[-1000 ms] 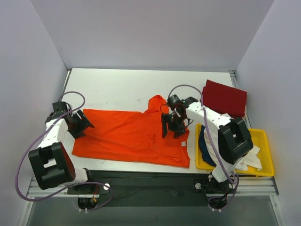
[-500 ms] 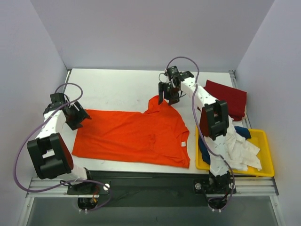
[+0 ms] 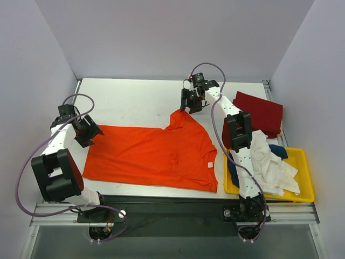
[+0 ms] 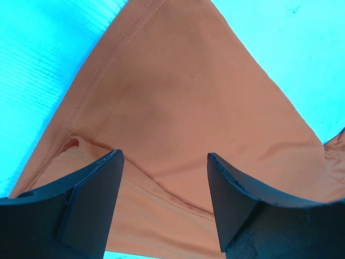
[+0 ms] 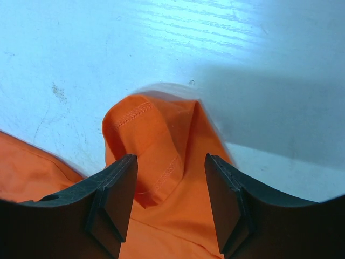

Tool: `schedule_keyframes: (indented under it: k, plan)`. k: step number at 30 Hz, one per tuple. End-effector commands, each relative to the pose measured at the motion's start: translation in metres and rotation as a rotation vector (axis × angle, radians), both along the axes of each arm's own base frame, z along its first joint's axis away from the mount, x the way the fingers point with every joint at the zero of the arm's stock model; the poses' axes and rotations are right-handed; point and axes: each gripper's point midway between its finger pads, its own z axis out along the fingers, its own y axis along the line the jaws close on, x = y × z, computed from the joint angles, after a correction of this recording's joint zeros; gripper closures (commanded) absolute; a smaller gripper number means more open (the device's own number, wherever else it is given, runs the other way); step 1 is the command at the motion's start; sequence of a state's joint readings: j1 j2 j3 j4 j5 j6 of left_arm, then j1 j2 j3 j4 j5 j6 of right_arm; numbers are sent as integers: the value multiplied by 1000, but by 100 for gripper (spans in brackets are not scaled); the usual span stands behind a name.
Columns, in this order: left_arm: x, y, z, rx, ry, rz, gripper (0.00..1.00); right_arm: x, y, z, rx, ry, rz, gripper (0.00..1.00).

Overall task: Fold and stack the t-shirts
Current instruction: Fold the flattened tshirt in 1/3 of the way, then grap the side of the flattened tshirt furthest away from the robot with both arms

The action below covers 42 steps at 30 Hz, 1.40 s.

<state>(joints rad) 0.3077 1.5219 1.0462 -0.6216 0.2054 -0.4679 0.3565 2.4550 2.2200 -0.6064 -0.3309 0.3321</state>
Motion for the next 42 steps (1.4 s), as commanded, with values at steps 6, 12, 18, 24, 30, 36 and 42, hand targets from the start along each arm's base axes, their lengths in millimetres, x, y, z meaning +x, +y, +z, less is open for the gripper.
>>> schedule_keyframes:
  k: [6, 12, 18, 24, 30, 36, 42]
  plan:
    - [16, 1, 9, 24, -38, 5, 27, 18, 17, 5, 71, -56, 4, 48]
    - [19, 0, 6, 38, -27, -14, 27, 32, 20, -1, 70, -87, -14, 49]
    - [26, 3, 6, 66, -24, -36, 27, 38, 20, -9, 59, -96, -22, 55]
    - [37, 9, 6, 97, -9, -59, 27, 36, 19, -15, 49, -91, -17, 66]
    - [48, 13, 10, 103, -18, -66, 27, 32, 18, -18, 40, -85, 0, 66]
    - [53, 13, 12, 102, -22, -70, 27, 27, 16, -27, 13, -65, 2, 62]
    - [53, 14, 9, 100, -15, -69, 27, 22, 13, -35, -11, -47, 5, 66]
